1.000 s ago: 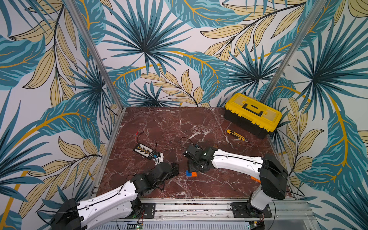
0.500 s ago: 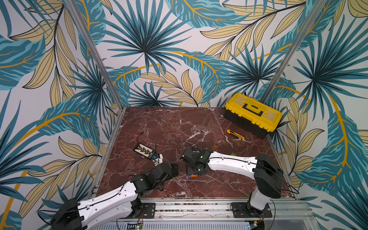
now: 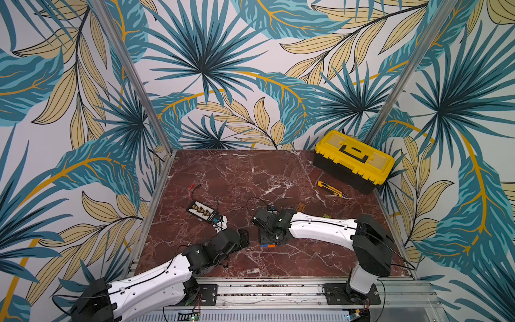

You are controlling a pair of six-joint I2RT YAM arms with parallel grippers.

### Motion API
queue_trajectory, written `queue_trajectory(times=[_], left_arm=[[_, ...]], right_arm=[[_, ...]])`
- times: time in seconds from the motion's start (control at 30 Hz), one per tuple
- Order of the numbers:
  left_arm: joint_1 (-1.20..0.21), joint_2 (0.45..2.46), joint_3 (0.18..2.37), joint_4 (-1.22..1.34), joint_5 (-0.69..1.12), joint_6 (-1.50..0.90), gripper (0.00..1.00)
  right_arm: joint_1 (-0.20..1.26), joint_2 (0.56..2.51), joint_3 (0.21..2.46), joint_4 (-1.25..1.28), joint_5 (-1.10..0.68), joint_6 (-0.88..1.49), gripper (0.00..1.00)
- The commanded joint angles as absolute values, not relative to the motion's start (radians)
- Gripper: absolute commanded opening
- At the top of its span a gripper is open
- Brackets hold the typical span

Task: Assemble the number 5 with lego
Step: Assemble the lego brick with the lego brick.

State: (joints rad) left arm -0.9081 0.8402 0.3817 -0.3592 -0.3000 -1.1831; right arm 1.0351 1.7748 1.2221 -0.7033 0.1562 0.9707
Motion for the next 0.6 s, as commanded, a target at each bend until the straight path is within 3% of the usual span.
queue_trajectory(times=[0.0, 0.57], left_arm=[[-0.904, 0.822, 0.360, -0.409, -0.332, -1.204, 1.00], [-0.902, 0.805, 0.353, -0.416, -0.344, -1.215, 1.00]], right_arm=[[1.047, 1.798, 1.234, -0.702, 0.161, 0.993, 0.52], [1.066, 1.838, 1.292, -0.809, 0.234, 0.997, 0.51]])
